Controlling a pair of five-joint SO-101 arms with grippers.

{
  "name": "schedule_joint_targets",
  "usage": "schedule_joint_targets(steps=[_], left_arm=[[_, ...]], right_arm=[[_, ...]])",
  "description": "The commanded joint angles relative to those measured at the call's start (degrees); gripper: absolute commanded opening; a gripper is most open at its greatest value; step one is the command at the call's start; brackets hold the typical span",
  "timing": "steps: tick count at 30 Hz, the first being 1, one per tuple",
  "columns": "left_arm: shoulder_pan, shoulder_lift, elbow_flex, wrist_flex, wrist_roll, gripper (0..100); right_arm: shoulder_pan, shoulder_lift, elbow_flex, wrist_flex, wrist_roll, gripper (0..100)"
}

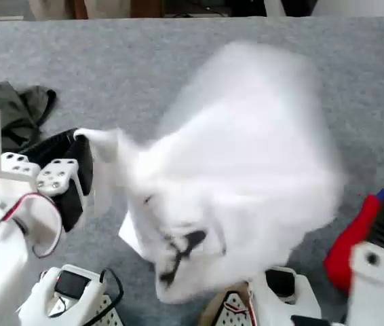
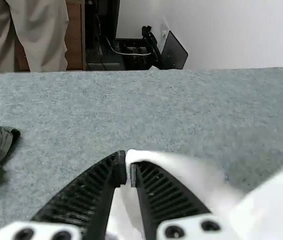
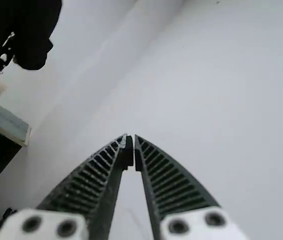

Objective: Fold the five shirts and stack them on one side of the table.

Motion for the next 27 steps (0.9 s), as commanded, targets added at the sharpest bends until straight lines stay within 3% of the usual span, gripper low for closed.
schedule_joint_targets(steps=[1,8,13,19,27], left_arm=[[-0.1,-2.8,4.7,-3.8,0.1,2],[0.3,-5.4,16.4,-9.5,0.1,2],[0.0,-5.0,25.6,-15.6,0.1,2],[-0.8,-4.9,41.0,-22.4,-8.5,2],[-12.9,-4.9,48.5,-22.2,-18.8,2]], right_arm=[[1.1,0.8,4.4,-2.8,-0.3,0.4],[0.6,0.8,16.7,0.4,-0.2,0.4],[-7.2,0.9,31.1,7.0,2.0,0.4],[-16.0,1.2,55.6,8.1,2.9,0.5],[-24.9,10.4,70.7,7.9,1.4,0.6]])
